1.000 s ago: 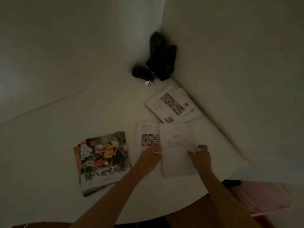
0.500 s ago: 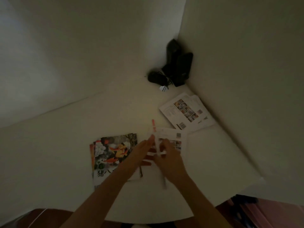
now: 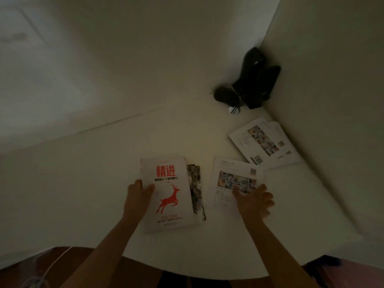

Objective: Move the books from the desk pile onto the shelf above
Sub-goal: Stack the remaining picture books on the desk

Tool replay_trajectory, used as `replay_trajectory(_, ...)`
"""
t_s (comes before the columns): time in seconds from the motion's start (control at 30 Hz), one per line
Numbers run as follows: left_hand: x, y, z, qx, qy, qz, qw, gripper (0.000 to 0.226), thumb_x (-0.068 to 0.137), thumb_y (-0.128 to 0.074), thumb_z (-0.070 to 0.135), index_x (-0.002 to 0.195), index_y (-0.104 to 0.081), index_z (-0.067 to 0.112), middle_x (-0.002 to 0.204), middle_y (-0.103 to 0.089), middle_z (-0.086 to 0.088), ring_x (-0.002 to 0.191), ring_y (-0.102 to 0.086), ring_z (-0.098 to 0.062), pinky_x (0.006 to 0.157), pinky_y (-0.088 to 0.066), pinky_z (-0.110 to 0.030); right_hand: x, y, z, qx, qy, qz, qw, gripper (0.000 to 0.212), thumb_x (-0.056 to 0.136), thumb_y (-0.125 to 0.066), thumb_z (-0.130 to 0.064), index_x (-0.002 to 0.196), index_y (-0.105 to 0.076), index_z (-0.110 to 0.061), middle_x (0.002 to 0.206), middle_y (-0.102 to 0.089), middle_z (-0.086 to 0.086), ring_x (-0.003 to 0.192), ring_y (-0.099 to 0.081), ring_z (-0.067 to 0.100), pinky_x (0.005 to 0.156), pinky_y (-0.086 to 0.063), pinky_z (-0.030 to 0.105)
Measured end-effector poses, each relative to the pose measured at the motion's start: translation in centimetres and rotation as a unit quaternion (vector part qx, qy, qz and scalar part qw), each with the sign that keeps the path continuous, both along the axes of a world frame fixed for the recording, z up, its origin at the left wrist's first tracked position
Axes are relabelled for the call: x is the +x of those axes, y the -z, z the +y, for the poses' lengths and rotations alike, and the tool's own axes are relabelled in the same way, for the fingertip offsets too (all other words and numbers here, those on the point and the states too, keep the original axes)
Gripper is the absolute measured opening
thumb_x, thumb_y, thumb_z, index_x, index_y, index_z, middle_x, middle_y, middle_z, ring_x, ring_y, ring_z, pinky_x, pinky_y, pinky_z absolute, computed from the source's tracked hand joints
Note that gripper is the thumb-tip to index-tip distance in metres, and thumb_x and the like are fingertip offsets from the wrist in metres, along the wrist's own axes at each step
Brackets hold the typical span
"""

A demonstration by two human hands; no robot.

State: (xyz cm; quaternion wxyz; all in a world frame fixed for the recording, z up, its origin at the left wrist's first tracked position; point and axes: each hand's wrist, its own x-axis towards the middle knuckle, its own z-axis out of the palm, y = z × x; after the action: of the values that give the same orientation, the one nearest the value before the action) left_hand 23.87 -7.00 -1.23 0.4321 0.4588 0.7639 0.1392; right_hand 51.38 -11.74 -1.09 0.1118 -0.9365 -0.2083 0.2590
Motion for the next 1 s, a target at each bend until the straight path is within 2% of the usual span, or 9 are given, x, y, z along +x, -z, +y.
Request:
replay_trajectory(0.13,1.0,-0.3,-0.4,0.004,0.029,0.145,0.989,0.058,0.085,-0.065,0.029,0.133,-0.043,0.005,0.128,-0.037,-0.023,0.119,-0.040,-0.039,0.095,-0.039,-0.047,0.7,1.1,0.9,-0.002,0.059,0.046,0.997,0.095,0.072,-0.080,-0.036,0.140,-0.020,-0.008,0.137,-0.032,0.027,0.126,-0.034,0.042,0.100,-0.031,0.052)
replay_trajectory(0.3,0.8,-0.8,-0.3,0.055,0.045,0.152,0.986,0.056,0.085,-0.065,0.019,0.133,-0.042,0.003,0.134,-0.033,-0.023,0.123,-0.034,-0.039,0.100,-0.032,-0.047,2.6,-1.0,-0.4,0.231,0.021,0.139,0.963,0.036,0.088,-0.063,-0.010,0.122,-0.053,-0.006,0.119,-0.061,0.019,0.097,-0.060,0.030,0.077,-0.049,0.034)
replay_trajectory(0.37,0.8,-1.5,0.0,0.104,0.022,0.072,0.992,0.038,0.090,-0.059,0.017,0.125,-0.050,0.005,0.130,-0.043,-0.023,0.111,-0.047,-0.032,0.092,-0.042,-0.041,2.1,-3.4,-0.8,0.310,-0.081,0.163,0.933,0.026,0.093,-0.055,-0.009,0.119,-0.056,-0.011,0.110,-0.066,0.011,0.086,-0.062,0.018,0.068,-0.052,0.022)
replay_trajectory(0.43,0.9,-3.3,0.5,0.058,-0.054,-0.130,0.988,0.026,0.096,-0.048,0.031,0.105,-0.059,0.009,0.115,-0.060,-0.020,0.087,-0.060,-0.022,0.071,-0.048,-0.031,-0.4,-6.5,-0.8,0.357,-0.195,0.133,0.904,0.021,0.095,-0.054,-0.015,0.115,-0.058,-0.021,0.096,-0.067,0.006,0.074,-0.059,0.007,0.059,-0.049,0.016)
replay_trajectory(0.53,1.0,-6.3,0.9,-0.120,-0.082,-0.398,0.906,0.068,0.088,-0.025,0.066,0.102,-0.064,0.011,0.102,-0.070,-0.015,0.091,-0.067,-0.028,0.069,-0.055,-0.034,-5.0,-8.8,-0.8,0.340,-0.381,0.016,0.860,0.012,0.094,-0.055,-0.028,0.105,-0.059,-0.025,0.082,-0.064,0.001,0.064,-0.057,0.008,0.052,-0.044,0.015)
replay_trajectory(0.67,1.5,-7.5,0.0,-0.082,-0.008,-0.494,0.866,0.069,0.067,-0.047,0.074,0.107,-0.061,0.019,0.101,-0.070,-0.009,0.093,-0.067,-0.024,0.074,-0.055,-0.036,-10.6,-8.4,-0.9,0.282,-0.433,-0.022,0.856,0.031,0.094,-0.042,-0.049,0.102,-0.063,-0.027,0.083,-0.060,-0.009,0.068,-0.058,0.007,0.060,-0.050,0.022)
replay_trajectory(0.73,1.1,-7.2,-0.5,-0.026,0.022,-0.492,0.870,0.061,0.058,-0.074,0.063,0.103,-0.066,0.023,0.099,-0.072,-0.004,0.091,-0.069,-0.020,0.069,-0.056,-0.029,-12.6,-7.3,-1.3,0.258,-0.502,0.016,0.825,0.044,0.092,-0.041,-0.043,0.122,-0.061,-0.018,0.096,-0.061,0.001,0.075,-0.060,0.014,0.051,-0.049,0.022)
replay_trajectory(0.83,0.0,-6.5,-0.9,0.030,0.030,-0.456,0.889,0.019,0.083,-0.065,0.027,0.100,-0.068,0.018,0.096,-0.073,-0.002,0.089,-0.069,-0.018,0.069,-0.055,-0.026,-12.6,-4.8,-1.2,0.241,-0.558,0.011,0.794,0.053,0.091,-0.033,-0.051,0.129,-0.056,-0.021,0.120,-0.056,0.004,0.100,-0.057,0.021,0.068,-0.052,0.030)
replay_trajectory(1.0,-1.9,-3.5,0.7,0.092,0.008,-0.253,0.963,0.015,0.090,-0.060,0.007,0.079,-0.050,0.009,0.076,-0.059,-0.007,0.067,-0.058,-0.015,0.064,-0.049,-0.028,-9.7,-3.5,0.3,0.246,-0.392,0.035,0.886,0.030,0.095,-0.051,-0.025,0.116,-0.060,-0.006,0.115,-0.052,0.015,0.102,-0.047,0.028,0.078,-0.036,0.025)
